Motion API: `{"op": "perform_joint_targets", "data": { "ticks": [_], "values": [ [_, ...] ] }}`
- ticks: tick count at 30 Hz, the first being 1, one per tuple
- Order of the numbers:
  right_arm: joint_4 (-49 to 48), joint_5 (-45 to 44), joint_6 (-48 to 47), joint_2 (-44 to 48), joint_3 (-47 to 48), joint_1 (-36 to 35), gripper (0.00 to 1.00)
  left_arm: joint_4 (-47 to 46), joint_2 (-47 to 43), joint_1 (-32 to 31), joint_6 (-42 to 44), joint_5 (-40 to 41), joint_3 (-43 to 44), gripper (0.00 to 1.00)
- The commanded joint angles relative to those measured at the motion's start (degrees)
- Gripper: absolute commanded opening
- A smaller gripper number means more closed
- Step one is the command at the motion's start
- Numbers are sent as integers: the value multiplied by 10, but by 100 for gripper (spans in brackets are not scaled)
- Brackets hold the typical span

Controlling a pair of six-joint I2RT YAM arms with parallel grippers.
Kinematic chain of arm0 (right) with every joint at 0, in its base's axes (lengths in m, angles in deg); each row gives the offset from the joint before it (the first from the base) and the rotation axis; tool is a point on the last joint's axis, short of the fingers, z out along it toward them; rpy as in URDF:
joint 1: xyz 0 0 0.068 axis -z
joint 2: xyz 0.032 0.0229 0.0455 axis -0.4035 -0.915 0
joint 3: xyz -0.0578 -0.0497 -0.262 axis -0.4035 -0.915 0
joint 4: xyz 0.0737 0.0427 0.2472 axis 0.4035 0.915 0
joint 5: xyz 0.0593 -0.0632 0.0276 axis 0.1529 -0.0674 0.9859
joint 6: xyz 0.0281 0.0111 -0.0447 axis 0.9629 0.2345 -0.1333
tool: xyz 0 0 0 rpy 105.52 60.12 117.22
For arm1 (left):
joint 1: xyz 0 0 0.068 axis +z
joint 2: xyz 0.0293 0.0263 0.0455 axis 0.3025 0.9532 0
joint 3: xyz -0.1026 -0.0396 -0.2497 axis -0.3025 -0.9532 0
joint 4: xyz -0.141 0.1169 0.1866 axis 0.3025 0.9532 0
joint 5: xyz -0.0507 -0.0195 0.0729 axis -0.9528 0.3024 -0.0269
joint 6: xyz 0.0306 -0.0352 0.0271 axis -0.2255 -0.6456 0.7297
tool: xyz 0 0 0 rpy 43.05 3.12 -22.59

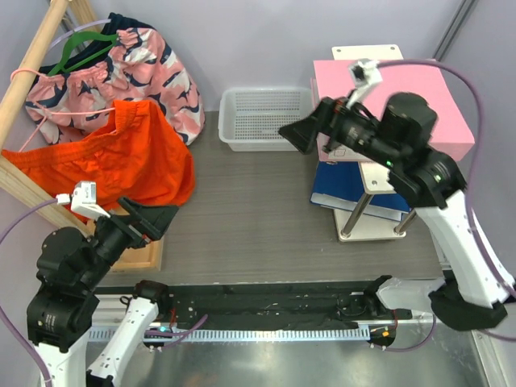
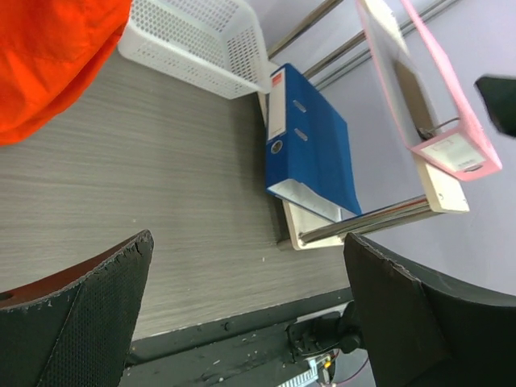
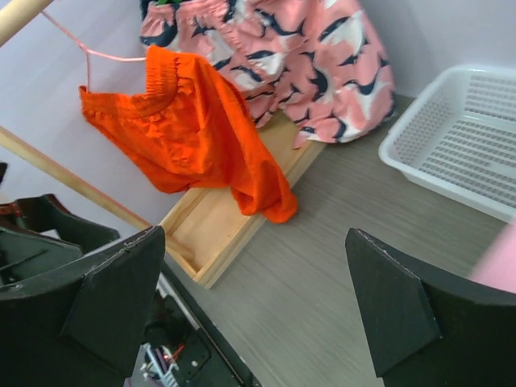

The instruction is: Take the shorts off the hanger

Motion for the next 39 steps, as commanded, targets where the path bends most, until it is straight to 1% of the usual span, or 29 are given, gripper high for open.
{"op": "perform_joint_targets", "data": {
  "ticks": [1,2,3,4,6,10,13,15,17,20,21,23,24,27,32,34,35,36,39],
  "values": [
    [-9,6,-21,-95,129,-67,100,26,22,3,11,11,14,100],
    [0,-15,-30,-114,153,-87,100,31,23,3,11,11,18,100],
    [10,-22,-34,-156,173,-117,100,45,27,3,13,11,22,100],
    [12,-26,-36,-172,203,-130,100,54,31,3,15,12,35,100],
    [16,-45,-35,-220,233,-149,100,79,41,3,20,16,43,100],
    [14,-58,-35,-281,259,-191,100,107,39,3,20,20,58,99],
    [-1,-91,-68,-305,264,-227,99,116,30,3,39,21,83,99],
    [-28,-120,-117,-313,253,-241,100,120,23,3,62,32,95,99],
    [-43,-154,-142,-332,252,-251,100,117,15,3,70,43,94,99],
    [-44,-205,-156,-364,299,-252,100,90,23,4,61,55,92,97],
    [-40,-212,-160,-369,320,-252,100,76,41,3,58,55,94,93],
    [-41,-210,-179,-369,322,-252,100,76,67,3,49,68,102,89],
    [-41,-212,-183,-364,312,-252,100,79,91,3,40,96,110,87],
    [-43,-213,-175,-351,281,-252,100,60,117,3,23,116,125,87],
    [-44,-186,-158,-324,243,-252,100,1,161,3,-4,156,144,87],
    [-44,-179,-158,-310,229,-252,100,-9,177,3,-25,179,157,84],
    [-44,-181,-159,-304,225,-252,100,-18,188,3,-33,205,158,83],
    [-44,-181,-159,-299,216,-251,100,-19,196,4,-43,215,160,80],
    [-43,-180,-158,-276,199,-252,100,-27,223,3,-88,226,161,75]
  ]
}}
